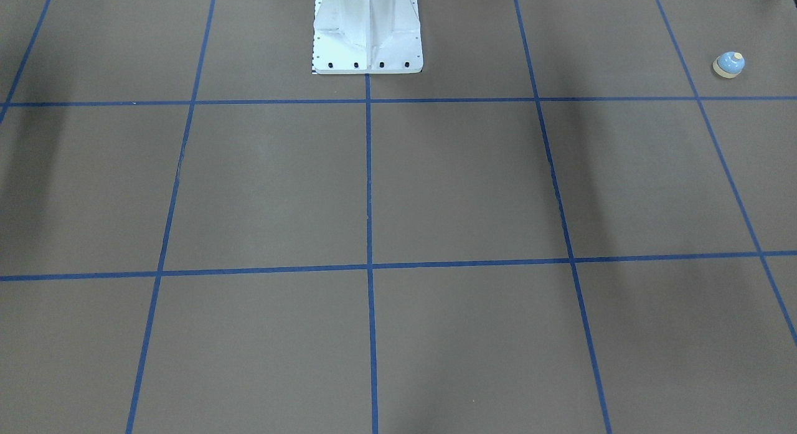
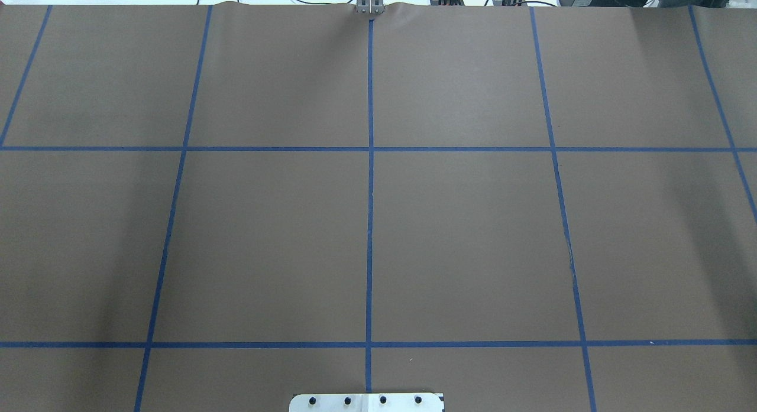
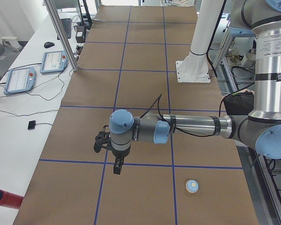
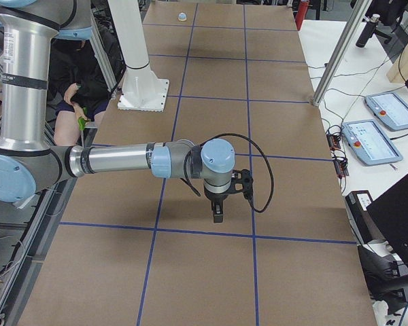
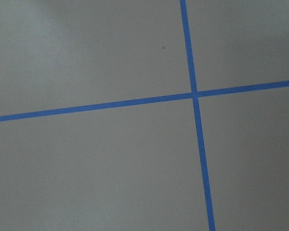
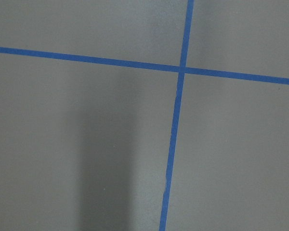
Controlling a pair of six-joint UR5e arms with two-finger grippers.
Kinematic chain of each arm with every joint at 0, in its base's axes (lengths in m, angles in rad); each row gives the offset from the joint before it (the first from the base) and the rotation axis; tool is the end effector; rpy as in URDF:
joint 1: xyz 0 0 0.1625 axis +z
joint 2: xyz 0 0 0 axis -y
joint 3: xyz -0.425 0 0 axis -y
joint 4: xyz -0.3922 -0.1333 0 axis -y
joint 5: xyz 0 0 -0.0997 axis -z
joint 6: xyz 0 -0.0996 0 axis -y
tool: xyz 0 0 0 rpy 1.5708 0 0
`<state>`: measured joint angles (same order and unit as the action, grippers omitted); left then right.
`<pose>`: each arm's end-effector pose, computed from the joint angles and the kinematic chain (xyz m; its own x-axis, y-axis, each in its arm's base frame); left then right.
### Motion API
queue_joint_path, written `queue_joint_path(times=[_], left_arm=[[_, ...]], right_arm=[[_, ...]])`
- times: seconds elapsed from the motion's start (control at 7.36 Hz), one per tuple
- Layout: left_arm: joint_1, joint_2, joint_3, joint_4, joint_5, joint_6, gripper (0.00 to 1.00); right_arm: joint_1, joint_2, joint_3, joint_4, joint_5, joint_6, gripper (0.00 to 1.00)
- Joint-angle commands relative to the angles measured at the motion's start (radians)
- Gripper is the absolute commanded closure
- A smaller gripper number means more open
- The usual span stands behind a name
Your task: Place and press bell with both arms
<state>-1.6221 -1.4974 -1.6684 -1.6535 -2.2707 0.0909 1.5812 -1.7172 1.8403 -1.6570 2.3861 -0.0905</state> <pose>-0.0931 -0.4640 0.6420 0.7689 0.1194 -0.6281 -0.0189 0.9862 0.1644 0.0653 -0.4287 0.5994 0.6840 -0.1099 0.7211 0.0516 0.9934 0.1025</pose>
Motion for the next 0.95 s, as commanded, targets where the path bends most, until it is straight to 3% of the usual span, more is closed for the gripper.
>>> queue_joint_path(times=[0.0,0.54,0.82], left_arm=[[0.001,0.000,0.003,-0.012,-0.001,0.000,0.00],[-0.001,-0.013,-0.043,-0.002,0.029,-0.008,0.00],[0.005,-0.027,-0.263,0.247,0.167,-0.008,0.00]], right_arm=[[0.005,0.004,0.002,0.002,-0.004,0.000,0.00],[0.006,0.011,0.004,0.005,-0.005,0.000,0.00],[0.006,0.011,0.007,0.005,0.001,0.000,0.00]])
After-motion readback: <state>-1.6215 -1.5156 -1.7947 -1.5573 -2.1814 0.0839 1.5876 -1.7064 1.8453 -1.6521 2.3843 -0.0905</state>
